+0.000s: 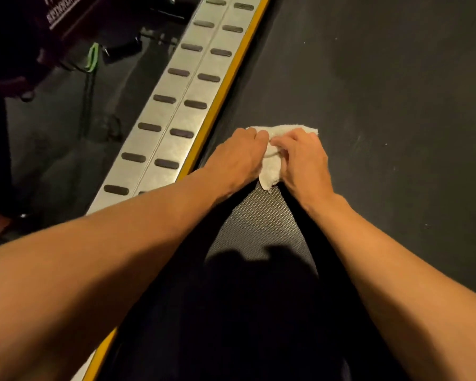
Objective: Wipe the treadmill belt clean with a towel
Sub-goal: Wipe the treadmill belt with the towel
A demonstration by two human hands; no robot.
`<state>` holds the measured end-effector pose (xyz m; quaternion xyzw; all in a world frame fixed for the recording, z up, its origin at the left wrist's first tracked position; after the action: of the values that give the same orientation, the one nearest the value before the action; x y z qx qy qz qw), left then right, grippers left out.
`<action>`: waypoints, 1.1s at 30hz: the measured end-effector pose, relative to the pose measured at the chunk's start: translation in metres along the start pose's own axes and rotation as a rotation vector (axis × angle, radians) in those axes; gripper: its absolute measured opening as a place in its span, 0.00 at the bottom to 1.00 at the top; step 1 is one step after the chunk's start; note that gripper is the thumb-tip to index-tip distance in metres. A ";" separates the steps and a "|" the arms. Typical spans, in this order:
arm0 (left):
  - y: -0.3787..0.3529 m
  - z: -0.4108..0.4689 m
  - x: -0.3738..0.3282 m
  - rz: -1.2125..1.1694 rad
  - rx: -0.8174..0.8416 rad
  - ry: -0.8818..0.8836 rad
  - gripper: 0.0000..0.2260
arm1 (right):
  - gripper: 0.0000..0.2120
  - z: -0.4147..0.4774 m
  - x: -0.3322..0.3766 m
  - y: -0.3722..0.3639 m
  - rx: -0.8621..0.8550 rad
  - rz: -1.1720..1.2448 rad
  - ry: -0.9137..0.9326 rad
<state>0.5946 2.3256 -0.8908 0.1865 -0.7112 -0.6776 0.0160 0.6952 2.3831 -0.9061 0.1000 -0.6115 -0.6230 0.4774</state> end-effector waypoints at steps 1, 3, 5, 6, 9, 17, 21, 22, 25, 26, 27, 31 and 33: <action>0.002 0.000 0.000 -0.010 -0.015 0.006 0.08 | 0.14 0.002 0.000 0.000 0.006 0.011 -0.031; 0.001 -0.007 -0.006 -0.032 -0.035 -0.018 0.09 | 0.15 -0.007 0.000 0.001 0.014 0.052 -0.071; -0.004 -0.022 -0.017 -0.035 -0.043 -0.112 0.11 | 0.15 -0.028 0.002 0.005 -0.011 0.064 -0.083; -0.008 -0.030 -0.022 -0.032 -0.037 -0.160 0.11 | 0.15 -0.039 0.002 0.007 -0.035 0.058 -0.093; -0.010 -0.030 -0.020 -0.003 -0.002 -0.184 0.10 | 0.14 -0.040 0.003 0.008 -0.055 0.010 -0.080; -0.012 -0.029 -0.016 -0.024 0.062 -0.146 0.09 | 0.14 -0.041 0.010 0.008 0.036 0.025 -0.063; -0.012 -0.036 -0.011 -0.001 0.090 -0.206 0.10 | 0.13 -0.054 0.015 0.010 0.024 0.010 -0.042; -0.009 -0.031 -0.007 0.019 0.083 -0.188 0.10 | 0.14 -0.046 0.016 0.007 0.056 -0.006 -0.048; 0.001 -0.018 0.006 0.040 0.065 -0.107 0.11 | 0.15 -0.023 0.025 -0.001 0.140 -0.052 -0.038; 0.002 -0.019 0.009 0.044 0.062 -0.092 0.11 | 0.15 -0.020 0.028 -0.001 0.145 -0.063 -0.033; 0.002 -0.022 0.010 0.042 0.063 -0.090 0.11 | 0.15 -0.020 0.031 0.000 0.143 -0.067 -0.027; -0.003 -0.045 0.008 0.035 0.063 -0.141 0.09 | 0.14 -0.042 0.038 -0.001 0.128 -0.019 -0.012; -0.003 -0.045 0.013 0.061 0.065 -0.125 0.09 | 0.14 -0.040 0.039 -0.003 0.131 -0.025 -0.015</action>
<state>0.5953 2.2788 -0.8928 0.1226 -0.7378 -0.6637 -0.0140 0.7018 2.3275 -0.8995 0.1342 -0.6533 -0.5883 0.4572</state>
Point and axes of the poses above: each hand's wrist, its own z-axis towards the middle knuckle, its own y-axis out of the back of the hand, x = y × z, the point moved 6 cm from there along z, towards the middle knuckle, and after that the axes turned 6 degrees about y, right-handed, at the moved point
